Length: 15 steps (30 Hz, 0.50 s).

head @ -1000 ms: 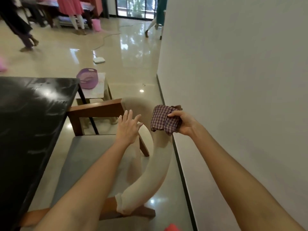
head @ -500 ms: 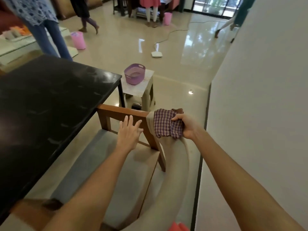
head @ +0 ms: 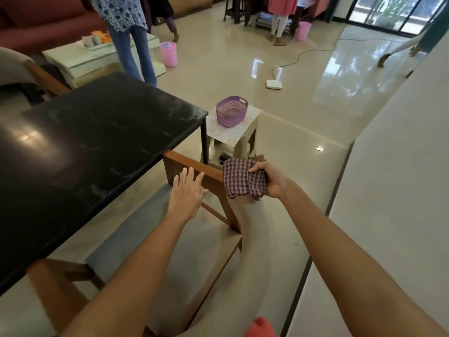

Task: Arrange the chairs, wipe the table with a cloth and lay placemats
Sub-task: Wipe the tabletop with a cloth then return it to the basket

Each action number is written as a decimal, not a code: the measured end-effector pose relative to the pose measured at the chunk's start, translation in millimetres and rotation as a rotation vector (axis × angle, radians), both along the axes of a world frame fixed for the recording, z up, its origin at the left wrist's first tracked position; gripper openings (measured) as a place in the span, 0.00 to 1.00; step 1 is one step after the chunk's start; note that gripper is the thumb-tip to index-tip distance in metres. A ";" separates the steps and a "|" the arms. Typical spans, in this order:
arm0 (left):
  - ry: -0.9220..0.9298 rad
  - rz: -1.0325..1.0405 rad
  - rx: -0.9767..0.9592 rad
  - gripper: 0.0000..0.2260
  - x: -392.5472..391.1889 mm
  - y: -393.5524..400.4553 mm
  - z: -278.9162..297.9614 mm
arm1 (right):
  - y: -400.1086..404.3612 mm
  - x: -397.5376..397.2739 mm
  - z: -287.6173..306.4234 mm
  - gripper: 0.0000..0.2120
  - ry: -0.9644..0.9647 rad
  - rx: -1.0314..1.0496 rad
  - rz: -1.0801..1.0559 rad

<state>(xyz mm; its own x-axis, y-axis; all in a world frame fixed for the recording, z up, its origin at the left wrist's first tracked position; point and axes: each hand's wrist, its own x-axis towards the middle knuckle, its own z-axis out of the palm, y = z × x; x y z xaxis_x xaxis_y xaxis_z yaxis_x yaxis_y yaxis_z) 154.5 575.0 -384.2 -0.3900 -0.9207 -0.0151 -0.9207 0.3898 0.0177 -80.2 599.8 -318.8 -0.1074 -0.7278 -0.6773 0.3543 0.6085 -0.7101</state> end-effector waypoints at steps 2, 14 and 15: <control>0.014 0.030 0.009 0.26 4.0 2.4 -1.8 | -0.5 5.3 -3.7 0.16 -0.011 0.002 0.012; 0.060 0.240 0.079 0.25 -1.7 -28.0 -12.4 | -74.1 11.1 -17.4 0.20 0.012 0.053 0.140; 0.070 0.264 0.088 0.25 -6.8 -36.2 -13.4 | -86.8 8.7 -16.1 0.19 0.009 0.060 0.168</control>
<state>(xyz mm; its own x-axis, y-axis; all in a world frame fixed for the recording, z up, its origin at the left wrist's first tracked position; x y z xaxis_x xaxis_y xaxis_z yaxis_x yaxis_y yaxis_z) 147.7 538.8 -397.6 -0.1397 -0.9868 -0.0815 -0.9856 0.1306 0.1078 -71.5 512.9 -334.8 0.0065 -0.6942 -0.7197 0.2377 0.7002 -0.6732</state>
